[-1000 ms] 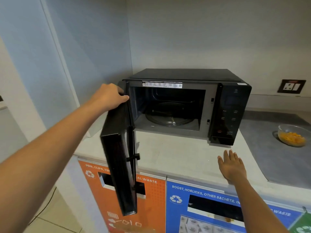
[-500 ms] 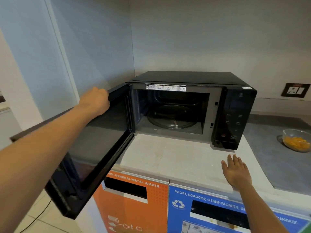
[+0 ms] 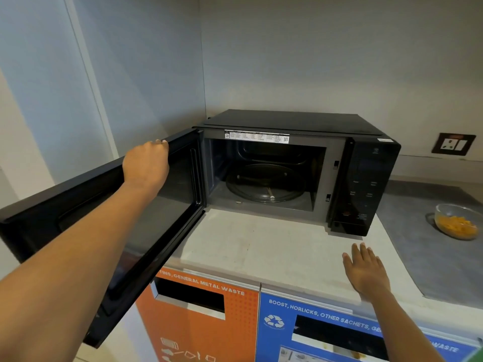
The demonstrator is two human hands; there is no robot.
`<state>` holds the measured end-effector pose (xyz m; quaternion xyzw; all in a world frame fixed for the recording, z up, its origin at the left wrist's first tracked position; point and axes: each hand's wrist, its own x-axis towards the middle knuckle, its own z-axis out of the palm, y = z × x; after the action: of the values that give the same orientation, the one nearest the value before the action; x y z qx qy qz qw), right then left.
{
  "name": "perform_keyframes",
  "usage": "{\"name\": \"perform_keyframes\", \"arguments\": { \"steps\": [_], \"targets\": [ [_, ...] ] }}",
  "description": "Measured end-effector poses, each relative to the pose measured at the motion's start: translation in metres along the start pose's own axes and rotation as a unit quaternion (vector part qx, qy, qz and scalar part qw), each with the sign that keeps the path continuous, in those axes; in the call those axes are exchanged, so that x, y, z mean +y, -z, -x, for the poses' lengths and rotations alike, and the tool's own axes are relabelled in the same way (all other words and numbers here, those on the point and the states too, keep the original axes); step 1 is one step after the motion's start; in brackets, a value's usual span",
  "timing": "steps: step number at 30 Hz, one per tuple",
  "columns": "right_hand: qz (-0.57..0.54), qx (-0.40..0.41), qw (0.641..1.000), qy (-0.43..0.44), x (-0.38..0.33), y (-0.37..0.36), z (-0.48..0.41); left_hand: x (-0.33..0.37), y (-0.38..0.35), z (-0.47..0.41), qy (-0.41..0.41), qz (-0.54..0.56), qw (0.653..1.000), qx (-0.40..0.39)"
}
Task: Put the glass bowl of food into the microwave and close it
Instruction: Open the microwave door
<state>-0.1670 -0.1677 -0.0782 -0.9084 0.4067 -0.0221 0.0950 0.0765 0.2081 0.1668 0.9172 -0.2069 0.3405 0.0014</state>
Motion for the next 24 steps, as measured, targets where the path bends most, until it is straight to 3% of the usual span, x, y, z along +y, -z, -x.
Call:
{"name": "perform_keyframes", "arguments": {
  "steps": [17, 24],
  "targets": [
    [-0.011, 0.002, 1.0, -0.009, -0.002, 0.002, 0.002, 0.004, -0.005, 0.001, 0.011, 0.035, 0.999, 0.029],
    [-0.034, 0.013, 0.999, -0.016, -0.001, 0.003, 0.001, 0.015, -0.013, 0.003, 0.011, 0.05, 0.992, 0.113]
  ]
}}
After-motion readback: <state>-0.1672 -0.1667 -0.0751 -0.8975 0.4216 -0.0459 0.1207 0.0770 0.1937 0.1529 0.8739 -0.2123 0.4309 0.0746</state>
